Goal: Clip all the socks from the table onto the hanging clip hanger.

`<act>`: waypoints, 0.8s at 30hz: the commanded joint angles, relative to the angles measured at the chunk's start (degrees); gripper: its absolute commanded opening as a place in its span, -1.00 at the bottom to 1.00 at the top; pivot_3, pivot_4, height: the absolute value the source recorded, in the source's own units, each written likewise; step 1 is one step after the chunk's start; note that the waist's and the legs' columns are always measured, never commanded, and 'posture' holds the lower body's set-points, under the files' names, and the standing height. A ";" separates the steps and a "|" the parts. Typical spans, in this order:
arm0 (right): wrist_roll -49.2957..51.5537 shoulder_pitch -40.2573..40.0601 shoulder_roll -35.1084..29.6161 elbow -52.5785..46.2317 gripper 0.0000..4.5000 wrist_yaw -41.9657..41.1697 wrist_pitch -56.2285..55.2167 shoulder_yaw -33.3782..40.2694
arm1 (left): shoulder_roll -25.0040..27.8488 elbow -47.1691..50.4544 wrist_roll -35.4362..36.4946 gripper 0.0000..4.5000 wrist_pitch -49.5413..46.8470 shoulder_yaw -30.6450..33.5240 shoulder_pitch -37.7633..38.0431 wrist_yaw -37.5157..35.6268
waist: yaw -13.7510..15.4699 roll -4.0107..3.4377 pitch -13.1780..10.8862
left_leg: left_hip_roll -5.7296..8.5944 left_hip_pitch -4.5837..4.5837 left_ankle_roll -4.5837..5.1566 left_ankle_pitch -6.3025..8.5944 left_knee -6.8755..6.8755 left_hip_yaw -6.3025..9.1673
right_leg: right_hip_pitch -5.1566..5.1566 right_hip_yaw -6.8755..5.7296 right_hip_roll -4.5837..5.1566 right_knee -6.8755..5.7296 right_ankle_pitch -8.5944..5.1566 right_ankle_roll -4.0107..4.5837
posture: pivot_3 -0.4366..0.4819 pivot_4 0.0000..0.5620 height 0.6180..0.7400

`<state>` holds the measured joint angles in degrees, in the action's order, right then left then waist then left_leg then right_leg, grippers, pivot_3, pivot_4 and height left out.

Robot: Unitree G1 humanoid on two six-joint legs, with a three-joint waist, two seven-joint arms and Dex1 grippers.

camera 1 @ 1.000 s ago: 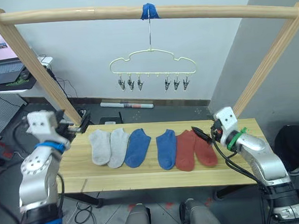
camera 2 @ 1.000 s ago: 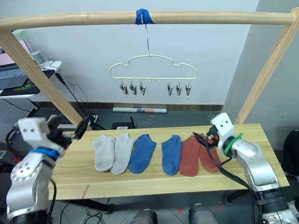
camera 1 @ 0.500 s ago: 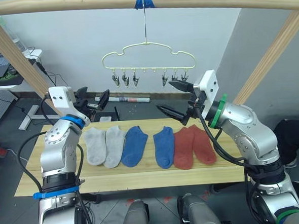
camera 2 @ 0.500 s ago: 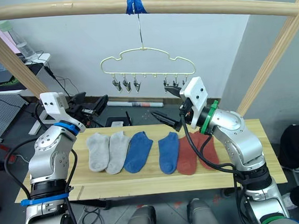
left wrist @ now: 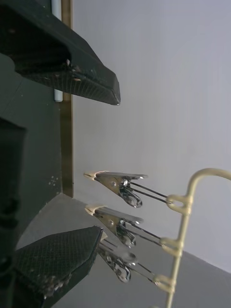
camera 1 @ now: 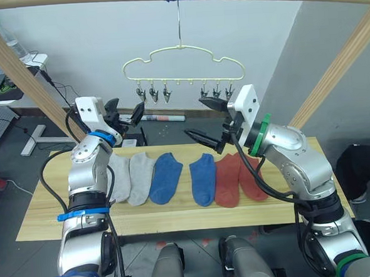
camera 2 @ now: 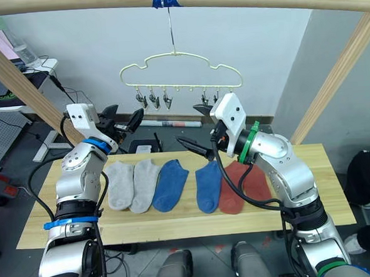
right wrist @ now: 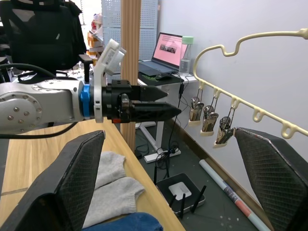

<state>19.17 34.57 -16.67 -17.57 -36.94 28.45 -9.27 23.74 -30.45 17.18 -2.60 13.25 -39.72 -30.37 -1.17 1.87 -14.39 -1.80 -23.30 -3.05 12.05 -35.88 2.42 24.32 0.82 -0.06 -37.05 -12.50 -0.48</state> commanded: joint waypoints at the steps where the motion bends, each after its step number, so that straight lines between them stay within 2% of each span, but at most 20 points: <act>1: 0.29 1.05 0.44 -1.96 1.00 0.66 -0.59 0.33 | -0.18 -2.95 -0.39 0.61 3.65 0.27 -3.39 -0.63 | -0.15 0.00 -0.08 | 0.00 -0.07 0.00 0.00 -0.02 0.06 | 0.05 -0.04 0.00 -0.01 0.00 0.00 | -0.13 -0.02 1.00; 6: 0.30 1.03 0.68 -2.44 1.00 1.19 -0.40 0.16 | -0.47 -7.56 -1.43 -0.01 5.76 0.12 -6.49 -0.06 | -0.60 0.02 -0.24 | 0.00 -0.26 0.00 0.00 -0.04 0.11 | 0.18 -0.08 0.01 0.03 0.00 0.00 | -0.14 -0.02 1.00; 14: 0.34 2.15 1.28 -2.12 1.00 1.80 -0.48 0.52 | -0.81 -10.66 -1.58 -0.01 7.68 0.16 -8.59 -1.11 | -0.66 0.02 -0.24 | 0.01 -0.64 0.00 0.00 -0.09 0.11 | 0.64 -0.08 0.00 -0.10 0.01 -0.01 | -0.15 -0.04 1.00; 24: 1.03 3.36 1.64 -2.12 1.00 1.89 -0.07 0.49 | -1.09 -10.04 -1.30 -0.01 8.33 0.50 -9.30 -1.05 | -0.64 0.02 -0.24 | 0.01 -0.67 0.00 -0.01 -0.09 0.11 | 0.67 -0.07 0.00 -0.10 0.01 -0.02 | -0.11 -0.08 1.00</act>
<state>19.24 36.80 -15.28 -17.62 -34.97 28.57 -9.29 22.52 -42.28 15.50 4.30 13.20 -47.85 -31.65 -1.81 1.89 -14.63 -1.80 -23.98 -3.06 12.04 -35.97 2.53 24.99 0.75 -0.06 -37.15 -12.49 -0.49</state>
